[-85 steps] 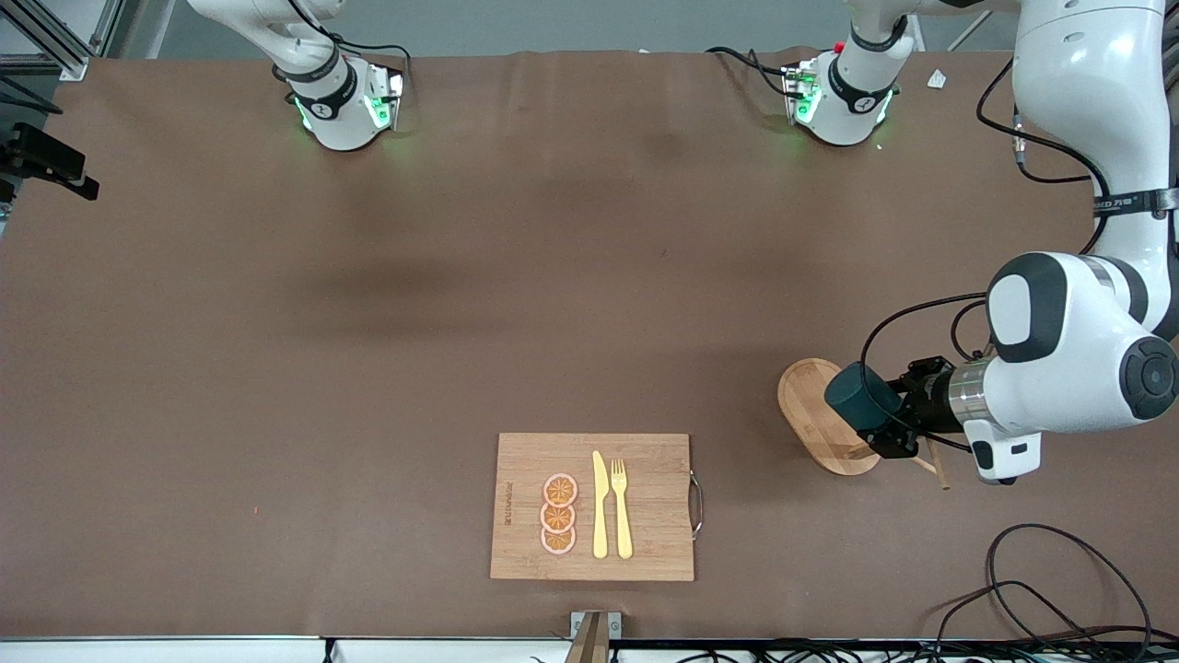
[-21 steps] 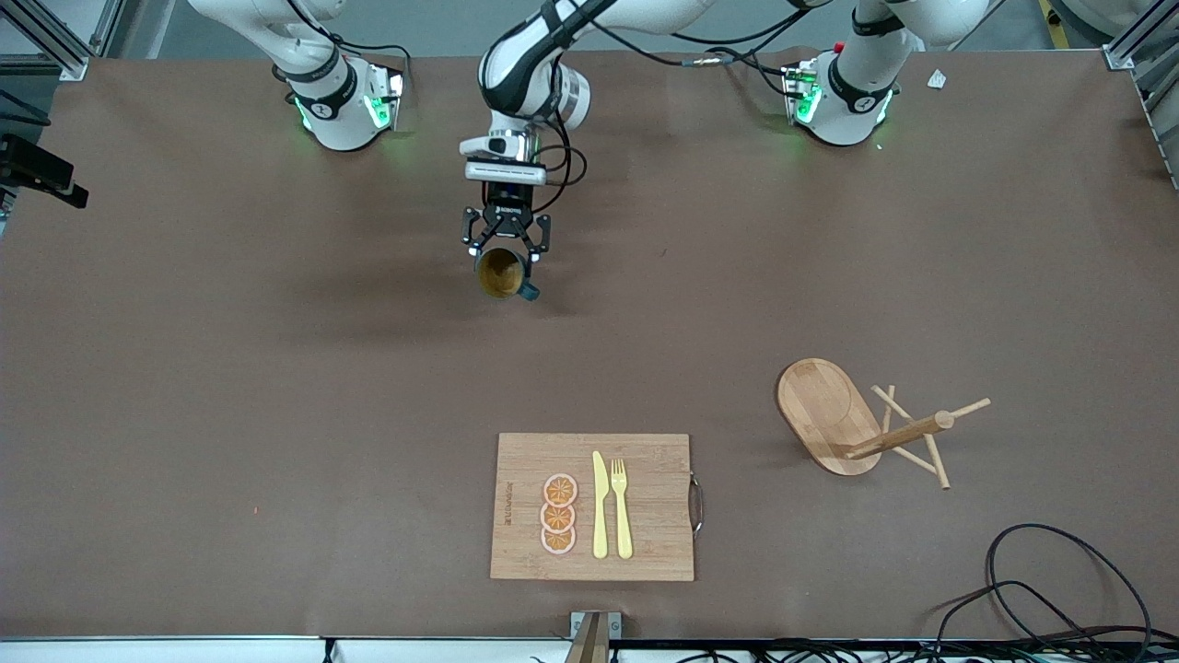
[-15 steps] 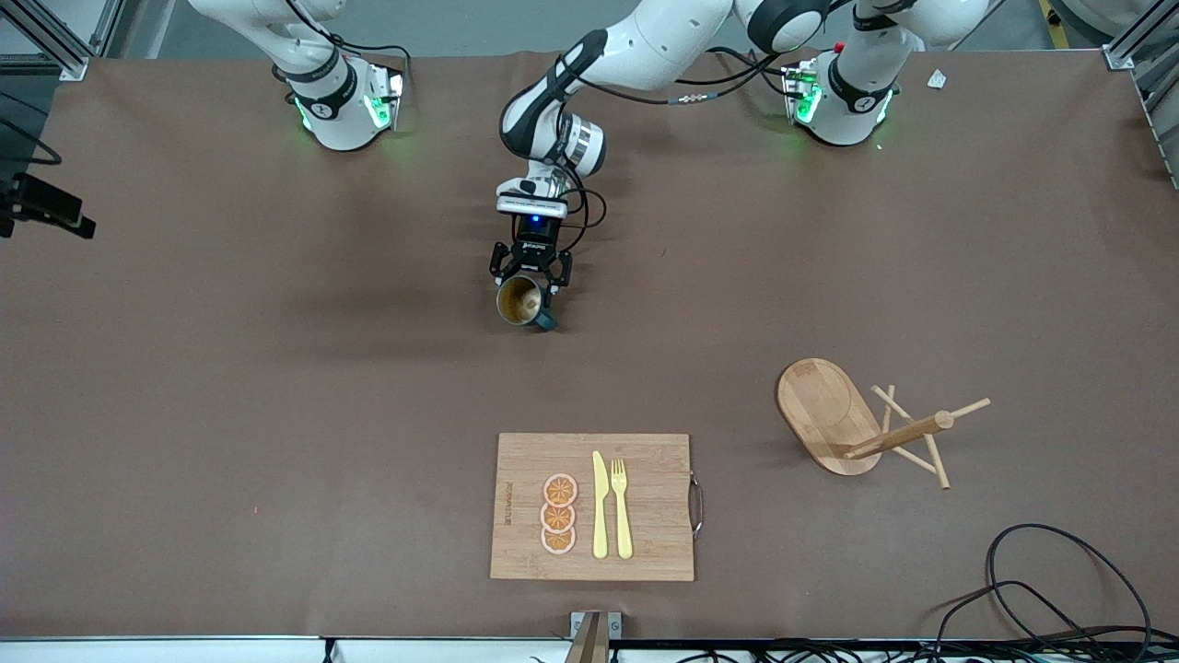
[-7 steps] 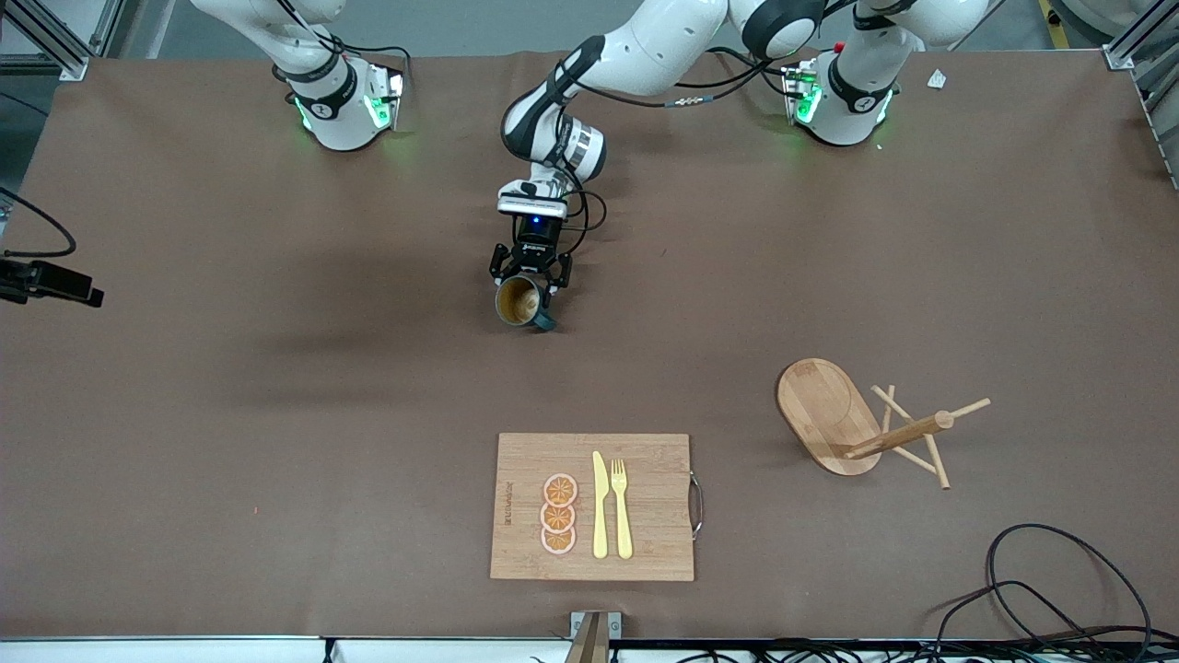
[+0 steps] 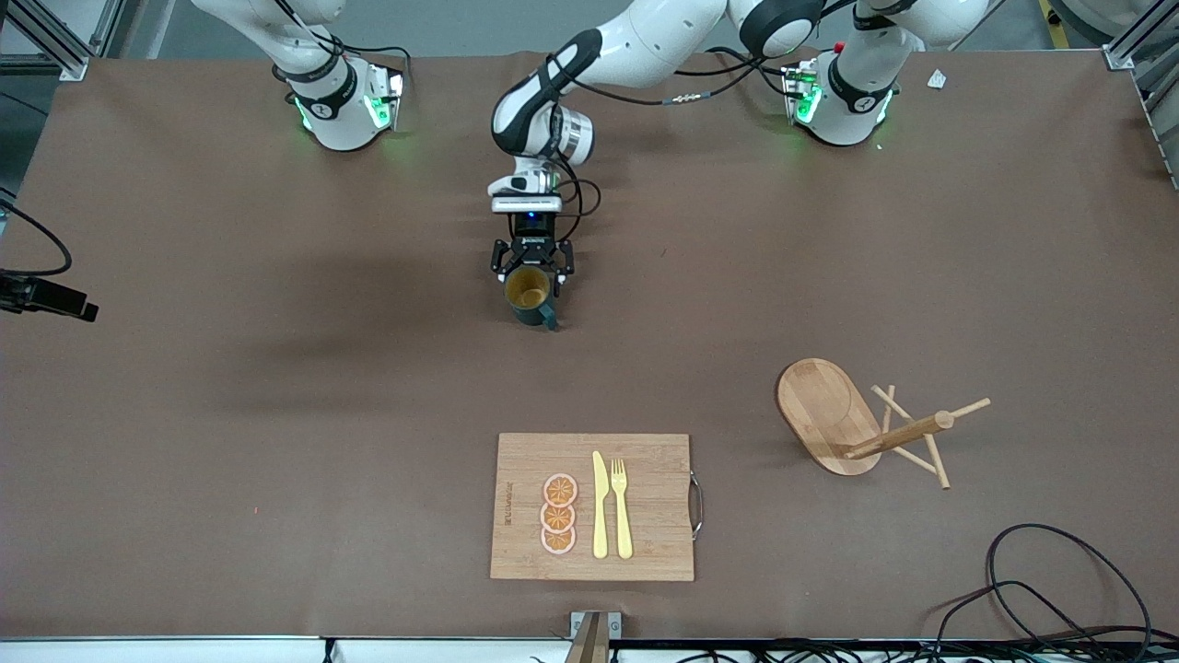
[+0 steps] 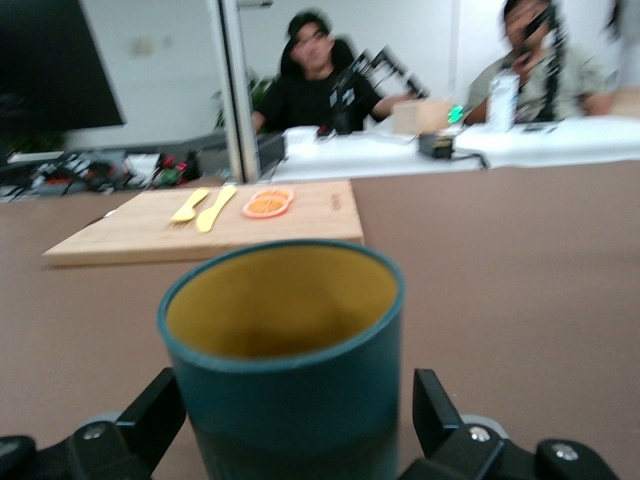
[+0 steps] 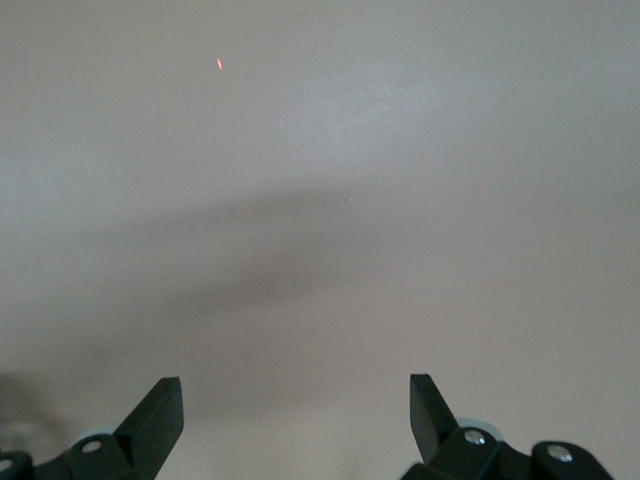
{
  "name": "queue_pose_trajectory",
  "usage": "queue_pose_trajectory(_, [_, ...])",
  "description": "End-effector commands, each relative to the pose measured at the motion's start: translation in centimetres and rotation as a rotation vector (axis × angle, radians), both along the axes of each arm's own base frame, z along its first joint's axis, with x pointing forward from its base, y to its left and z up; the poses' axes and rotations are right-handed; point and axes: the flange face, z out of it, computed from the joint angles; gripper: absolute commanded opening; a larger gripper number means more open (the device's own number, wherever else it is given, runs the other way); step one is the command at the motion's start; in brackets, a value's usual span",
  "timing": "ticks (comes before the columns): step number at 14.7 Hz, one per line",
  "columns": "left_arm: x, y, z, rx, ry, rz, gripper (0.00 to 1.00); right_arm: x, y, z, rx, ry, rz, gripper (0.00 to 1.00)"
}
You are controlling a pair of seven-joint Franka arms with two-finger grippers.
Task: Transfer cup from left to right arm and place
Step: 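Lower the teal mug onto the table and open the left gripper, then raise the left gripper away while the right gripper reaches the mug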
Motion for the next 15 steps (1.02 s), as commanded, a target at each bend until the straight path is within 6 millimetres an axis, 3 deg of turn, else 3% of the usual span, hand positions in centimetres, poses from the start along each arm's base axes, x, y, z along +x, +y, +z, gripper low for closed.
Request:
queue_pose_trajectory(1, [-0.1, -2.0, 5.7, 0.007, 0.141, 0.084, 1.0, 0.3, 3.0, -0.6, -0.009, 0.016, -0.119, 1.0])
queue_pose_trajectory(5, [-0.4, -3.0, 12.0, -0.042, 0.321, 0.184, 1.0, 0.5, 6.7, -3.1, 0.01, 0.052, -0.338, 1.0])
queue_pose_trajectory(7, [0.8, -2.7, 17.2, -0.078, 0.403, 0.211, 1.0, 0.6, 9.1, -4.4, 0.005, 0.053, -0.393, 1.0])
queue_pose_trajectory(11, [6.4, 1.1, 29.1, -0.025, 0.64, 0.185, 1.0, 0.7, 14.4, -7.0, 0.013, 0.035, -0.505, 1.0])
queue_pose_trajectory(14, [12.2, 5.6, 36.5, -0.064, 0.774, 0.149, 1.0, 0.2, 19.4, -9.4, -0.002, 0.024, -0.603, 1.0])
queue_pose_trajectory(15, [14.1, 7.3, 38.1, -0.059, 0.807, 0.134, 1.0, 0.0, 20.8, -10.1, -0.002, 0.017, -0.605, 1.0])
